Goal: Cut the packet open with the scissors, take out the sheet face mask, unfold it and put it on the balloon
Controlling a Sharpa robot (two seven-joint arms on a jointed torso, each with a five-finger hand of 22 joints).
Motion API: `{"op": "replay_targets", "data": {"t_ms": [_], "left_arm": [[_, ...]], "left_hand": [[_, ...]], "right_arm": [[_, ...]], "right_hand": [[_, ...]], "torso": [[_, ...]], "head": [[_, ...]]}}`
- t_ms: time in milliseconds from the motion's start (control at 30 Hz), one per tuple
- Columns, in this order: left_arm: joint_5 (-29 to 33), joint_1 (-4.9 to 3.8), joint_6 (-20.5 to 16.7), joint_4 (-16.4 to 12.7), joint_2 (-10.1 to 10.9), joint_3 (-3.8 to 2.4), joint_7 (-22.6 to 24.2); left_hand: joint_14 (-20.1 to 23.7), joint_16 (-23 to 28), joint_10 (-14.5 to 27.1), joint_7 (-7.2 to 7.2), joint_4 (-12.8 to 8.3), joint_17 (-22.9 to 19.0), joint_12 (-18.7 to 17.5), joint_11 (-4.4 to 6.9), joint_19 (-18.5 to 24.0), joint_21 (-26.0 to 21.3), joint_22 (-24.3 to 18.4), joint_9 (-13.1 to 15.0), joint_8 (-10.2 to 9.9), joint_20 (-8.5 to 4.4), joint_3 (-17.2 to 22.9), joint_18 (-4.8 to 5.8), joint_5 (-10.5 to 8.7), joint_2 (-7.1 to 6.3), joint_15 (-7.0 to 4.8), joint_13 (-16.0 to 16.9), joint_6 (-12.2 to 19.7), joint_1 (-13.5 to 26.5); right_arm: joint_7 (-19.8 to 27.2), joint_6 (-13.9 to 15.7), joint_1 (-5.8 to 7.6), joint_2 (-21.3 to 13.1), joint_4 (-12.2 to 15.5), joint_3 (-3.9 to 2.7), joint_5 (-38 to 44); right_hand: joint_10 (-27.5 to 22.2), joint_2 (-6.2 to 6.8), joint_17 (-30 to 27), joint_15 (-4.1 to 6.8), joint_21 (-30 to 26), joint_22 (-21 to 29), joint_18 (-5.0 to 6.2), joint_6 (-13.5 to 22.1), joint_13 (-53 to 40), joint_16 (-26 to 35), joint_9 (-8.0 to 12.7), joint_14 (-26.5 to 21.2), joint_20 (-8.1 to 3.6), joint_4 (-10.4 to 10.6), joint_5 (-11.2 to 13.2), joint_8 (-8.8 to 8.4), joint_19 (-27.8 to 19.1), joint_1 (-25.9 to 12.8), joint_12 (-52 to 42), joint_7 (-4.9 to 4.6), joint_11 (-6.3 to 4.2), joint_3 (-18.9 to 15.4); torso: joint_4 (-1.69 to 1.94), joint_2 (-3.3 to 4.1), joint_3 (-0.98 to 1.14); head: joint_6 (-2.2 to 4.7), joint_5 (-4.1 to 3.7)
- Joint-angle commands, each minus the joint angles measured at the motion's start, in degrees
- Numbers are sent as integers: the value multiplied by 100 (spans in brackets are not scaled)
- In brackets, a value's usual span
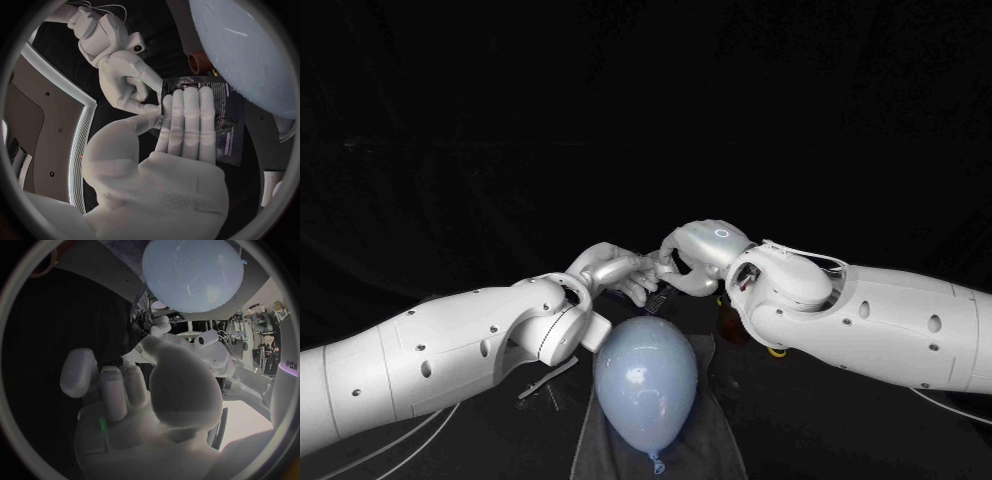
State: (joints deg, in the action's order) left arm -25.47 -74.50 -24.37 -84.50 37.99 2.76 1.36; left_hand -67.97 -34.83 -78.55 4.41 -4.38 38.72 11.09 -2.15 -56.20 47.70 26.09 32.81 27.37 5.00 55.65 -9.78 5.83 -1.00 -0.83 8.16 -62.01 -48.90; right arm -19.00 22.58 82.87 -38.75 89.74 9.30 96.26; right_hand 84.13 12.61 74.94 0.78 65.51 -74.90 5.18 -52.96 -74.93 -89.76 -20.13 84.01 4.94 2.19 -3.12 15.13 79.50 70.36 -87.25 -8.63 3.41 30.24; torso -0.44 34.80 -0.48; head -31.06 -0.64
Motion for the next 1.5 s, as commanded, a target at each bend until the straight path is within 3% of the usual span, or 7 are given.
{"op": "replay_targets", "data": {"t_ms": [33, 467, 700, 1000, 1500], "left_arm": [[12, -17, 195, -56, -14, -18, 256], [34, -17, 296, -79, -25, -18, 347], [36, -17, 338, -100, -28, -19, 393], [47, -17, 398, -125, -27, -19, 534], [49, -16, 357, -155, -20, -20, 672]], "left_hand": [[49, -2, -20, 10, -604, -1, -6, 46, 48, 35, 8, 17, 27, -14, 648, -55, 19, 4, 3, 9, -23, 39], [63, -2, -13, 4, -615, 1, -8, 47, 85, 62, 30, 76, 70, -6, 655, -57, 22, 13, 6, 15, -19, 52], [68, -3, -11, 2, -619, 3, -8, 47, 100, 76, 40, 107, 91, -3, 659, -58, 24, 17, 7, 18, -14, 58], [71, -3, -10, 0, -621, 3, -8, 47, 109, 83, 46, 122, 101, -2, 662, -58, 27, 20, 7, 20, -10, 61], [86, -12, -4, -3, -635, 11, -6, 47, 159, 141, 87, 223, 161, 6, 676, -61, 93, 29, 9, 32, 24, 83]], "right_arm": [[-103, 10, -7, -2, -4, 7, 142], [-67, 77, -7, 35, -1, 7, 240], [-42, 67, -7, 75, -60, 7, 322], [-22, -277, -7, 157, -201, 9, 165], [-170, -870, -7, 206, -249, 13, -152]], "right_hand": [[370, 12, 1506, -60, -21, -85, -10, 62, -1254, -24, 26, 599, 56, -10, 35, -48, 14, 92, 13, -6, 48, -49], [367, -17, 1506, -112, -32, -99, -10, 210, -1252, -24, 120, 599, 103, -6, 35, -261, 20, 322, 10, -75, 108, -164], [383, -85, 1506, -110, -28, -110, -8, 212, -1270, -24, 148, 599, 109, -30, 34, -313, 25, 444, -12, -56, 97, -131], [406, -232, 1506, -54, -28, -127, -4, -60, -1292, -24, 153, 599, 73, 21, 34, -271, 31, 488, -40, 25, 28, -53], [393, -156, 1506, -49, -55, -128, -5, -199, -1275, -24, 178, 599, 60, 164, 36, -280, 29, 308, -24, 17, 30, -171]], "torso": [[-4, 1, 1], [-1, 0, 2], [-2, 2, -1], [-2, 0, 0], [-2, -2, 2]], "head": [[-3, -6], [-18, -35], [-25, -46], [-49, -53], [-70, -76]]}}
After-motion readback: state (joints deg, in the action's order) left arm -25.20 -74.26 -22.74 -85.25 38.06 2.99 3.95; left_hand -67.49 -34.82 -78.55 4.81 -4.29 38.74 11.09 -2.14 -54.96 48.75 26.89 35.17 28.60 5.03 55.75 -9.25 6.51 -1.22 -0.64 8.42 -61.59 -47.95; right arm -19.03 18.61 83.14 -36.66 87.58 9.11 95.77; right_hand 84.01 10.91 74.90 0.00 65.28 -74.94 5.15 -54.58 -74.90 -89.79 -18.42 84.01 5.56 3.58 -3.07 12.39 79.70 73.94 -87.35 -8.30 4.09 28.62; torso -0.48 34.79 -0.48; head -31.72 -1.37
